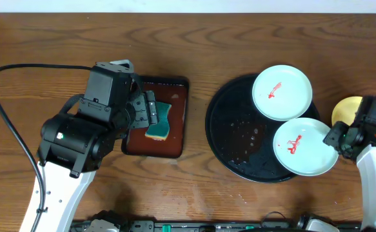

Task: Clean dirty plates on tray and stack at the side
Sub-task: 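Carry the yellow plate right and set it down beside the round tray, then move the right gripper back and grip the rim of a pale green plate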

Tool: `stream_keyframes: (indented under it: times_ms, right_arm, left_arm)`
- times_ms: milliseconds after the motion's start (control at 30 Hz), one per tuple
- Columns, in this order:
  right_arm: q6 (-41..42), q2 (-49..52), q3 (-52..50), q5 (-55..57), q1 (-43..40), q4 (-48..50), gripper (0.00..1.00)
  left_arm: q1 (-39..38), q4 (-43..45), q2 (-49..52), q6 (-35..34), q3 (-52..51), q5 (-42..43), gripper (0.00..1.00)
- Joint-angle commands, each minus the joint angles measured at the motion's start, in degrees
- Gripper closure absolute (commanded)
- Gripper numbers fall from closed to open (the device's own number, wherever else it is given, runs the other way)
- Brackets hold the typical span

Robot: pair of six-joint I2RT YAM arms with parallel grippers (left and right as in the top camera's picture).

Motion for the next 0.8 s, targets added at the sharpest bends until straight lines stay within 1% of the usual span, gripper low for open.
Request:
stream_keyframes:
  times_ms: [0, 33, 133, 200, 233, 300, 433, 600, 700, 767]
  right_arm:
    - [1.0, 2.4, -1.8, 1.0, -1.2, 0.7, 0.5]
    - [1.0, 3.3, -2.5, 0.7, -1.2, 1.2, 0.54]
    - [1.0, 5.3, -4.6, -0.6, -1.2, 2.7, 0.58]
    - [1.0, 6.1, -5.7, -0.8, -1.2, 3.2, 0.64]
    - [1.0, 6.3, -5.9, -0.7, -1.2, 3.0, 0.71]
    - [1.0, 6.0, -5.6, -0.6, -1.2, 2.3, 0.97]
    - [1.0, 3.8, -3.5, -0.5, -1.2, -1.1, 0.99]
    - [1.1, -2.6, -0.2, -1.9, -0.9, -5.6, 0.99]
    - [1.0, -6.9, 0.5, -7.8, 0.1, -4.8, 0.99]
    - [-1.2, -8.7, 0.4, -14.1, 1.2, -3.1, 0.99]
  left_arm:
    - [0.2, -0.2, -0.3, 0.4, 0.6, -0.3, 0.16]
    - [0.2, -0.2, -0.3, 0.4, 0.6, -0.3, 0.16]
    - [0.2, -0.2, -0.3, 0.4, 0.6, -0.3, 0.16]
    - [0.2, -0.2, -0.3, 0.4, 0.6, -0.3, 0.16]
    - [0.2, -0.2, -0.3, 0.4, 0.6, -0.3, 0.16]
    - [0.2, -0.2, -0.3, 0.4, 0.6, -0.3, 0.16]
    - [0.2, -0.2, -0.3, 0.4, 0.6, -0.3, 0.16]
    - [0.2, -0.2, -0.3, 0.4, 0.6, -0.3, 0.16]
    - [0.2, -0.2, -0.3, 0.4, 0.6, -0.3, 0.16]
    - [0.2, -0.2, -0.3, 0.4, 0.6, -0.3, 0.16]
